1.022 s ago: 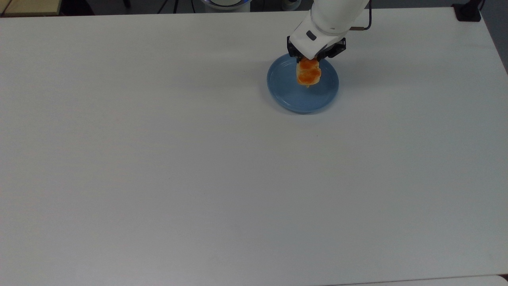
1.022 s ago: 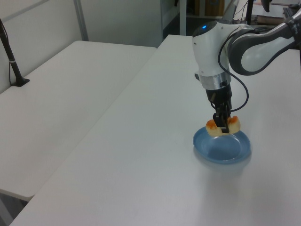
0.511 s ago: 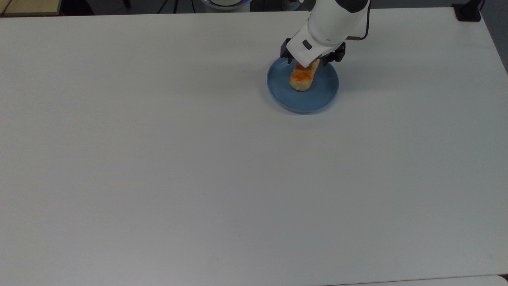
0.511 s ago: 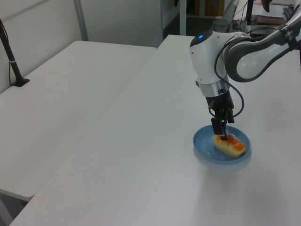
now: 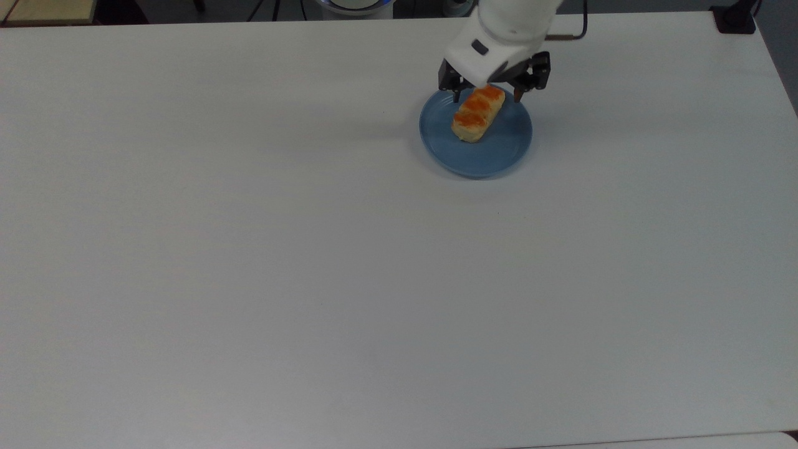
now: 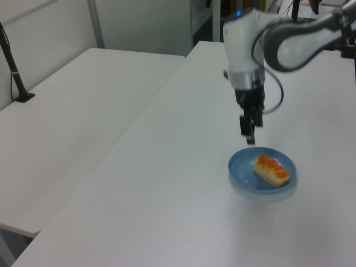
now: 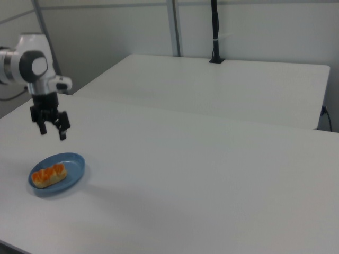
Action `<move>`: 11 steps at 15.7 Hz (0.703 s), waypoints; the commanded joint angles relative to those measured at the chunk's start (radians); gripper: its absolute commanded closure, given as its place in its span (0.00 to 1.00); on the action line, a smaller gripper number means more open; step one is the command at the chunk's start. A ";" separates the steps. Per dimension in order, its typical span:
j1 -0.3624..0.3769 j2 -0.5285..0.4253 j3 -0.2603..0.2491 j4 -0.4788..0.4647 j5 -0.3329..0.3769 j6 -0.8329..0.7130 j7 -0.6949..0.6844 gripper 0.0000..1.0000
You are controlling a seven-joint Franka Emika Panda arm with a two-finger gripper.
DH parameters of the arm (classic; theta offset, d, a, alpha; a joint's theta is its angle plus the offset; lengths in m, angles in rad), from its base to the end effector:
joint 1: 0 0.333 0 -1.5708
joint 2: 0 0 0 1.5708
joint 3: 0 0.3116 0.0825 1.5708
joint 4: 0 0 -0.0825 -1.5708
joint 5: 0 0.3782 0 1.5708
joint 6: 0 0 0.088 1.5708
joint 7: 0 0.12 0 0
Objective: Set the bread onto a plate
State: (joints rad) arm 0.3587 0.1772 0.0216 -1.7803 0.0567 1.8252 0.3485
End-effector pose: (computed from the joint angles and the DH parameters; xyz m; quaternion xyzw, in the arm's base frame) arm 0.5451 0.2231 0.4286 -0.9974 -0.0069 0.0720 0.0034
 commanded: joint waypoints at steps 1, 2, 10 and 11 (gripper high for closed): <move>-0.104 -0.122 -0.002 0.027 0.012 -0.084 -0.150 0.00; -0.141 -0.130 -0.002 0.060 0.018 -0.134 -0.207 0.00; -0.368 -0.157 -0.012 0.200 0.017 -0.253 -0.416 0.00; -0.376 -0.153 -0.012 0.200 0.017 -0.244 -0.418 0.00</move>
State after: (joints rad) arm -0.0084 0.0174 0.0102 -1.5804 0.0570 1.5781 -0.0528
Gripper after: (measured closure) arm 0.000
